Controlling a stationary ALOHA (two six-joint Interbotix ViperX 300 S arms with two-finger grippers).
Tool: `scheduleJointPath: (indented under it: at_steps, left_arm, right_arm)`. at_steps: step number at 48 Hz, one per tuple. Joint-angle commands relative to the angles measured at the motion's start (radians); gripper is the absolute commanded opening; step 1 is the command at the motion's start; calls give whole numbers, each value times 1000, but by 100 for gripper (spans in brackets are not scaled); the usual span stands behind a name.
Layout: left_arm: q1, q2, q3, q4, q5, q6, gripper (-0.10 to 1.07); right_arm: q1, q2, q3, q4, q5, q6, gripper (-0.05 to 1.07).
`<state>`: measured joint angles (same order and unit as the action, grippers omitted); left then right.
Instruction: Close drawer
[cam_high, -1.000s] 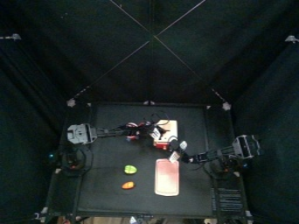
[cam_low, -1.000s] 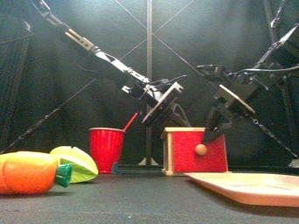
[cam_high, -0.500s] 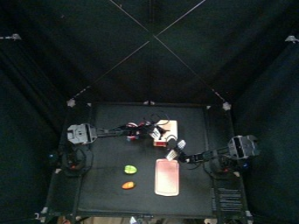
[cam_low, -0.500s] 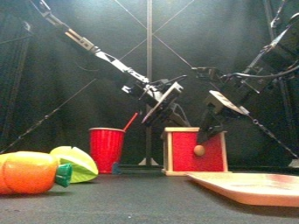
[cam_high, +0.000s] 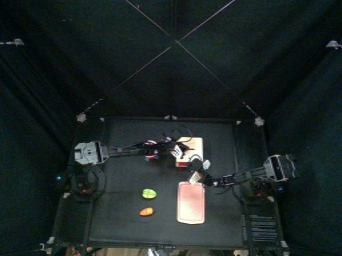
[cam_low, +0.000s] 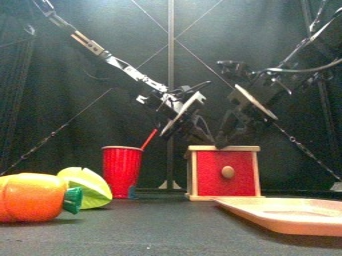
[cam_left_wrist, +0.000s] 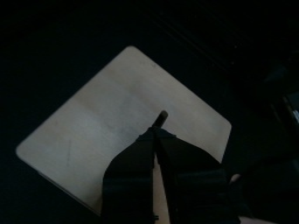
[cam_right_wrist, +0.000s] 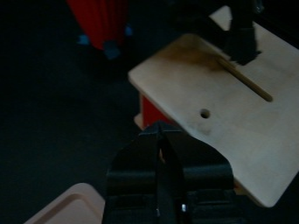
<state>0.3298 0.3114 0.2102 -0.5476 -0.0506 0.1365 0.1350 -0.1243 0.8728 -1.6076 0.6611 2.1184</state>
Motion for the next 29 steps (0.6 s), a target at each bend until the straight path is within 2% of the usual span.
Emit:
scheduleJointPath:
  at_steps: [1, 10, 29]
  left_arm:
    - [3, -60, -3, 11, -31, -2, 41]
    - [3, -84, 25, 11, -52, -2, 41]
    - [3, -107, 34, 20, -49, 2, 41]
  right_arm:
    - [32, -66, -15, -14, 2, -2, 17]
    - [58, -112, -2, -17, 2, -2, 17]
    - [66, -117, 9, -14, 5, -2, 17]
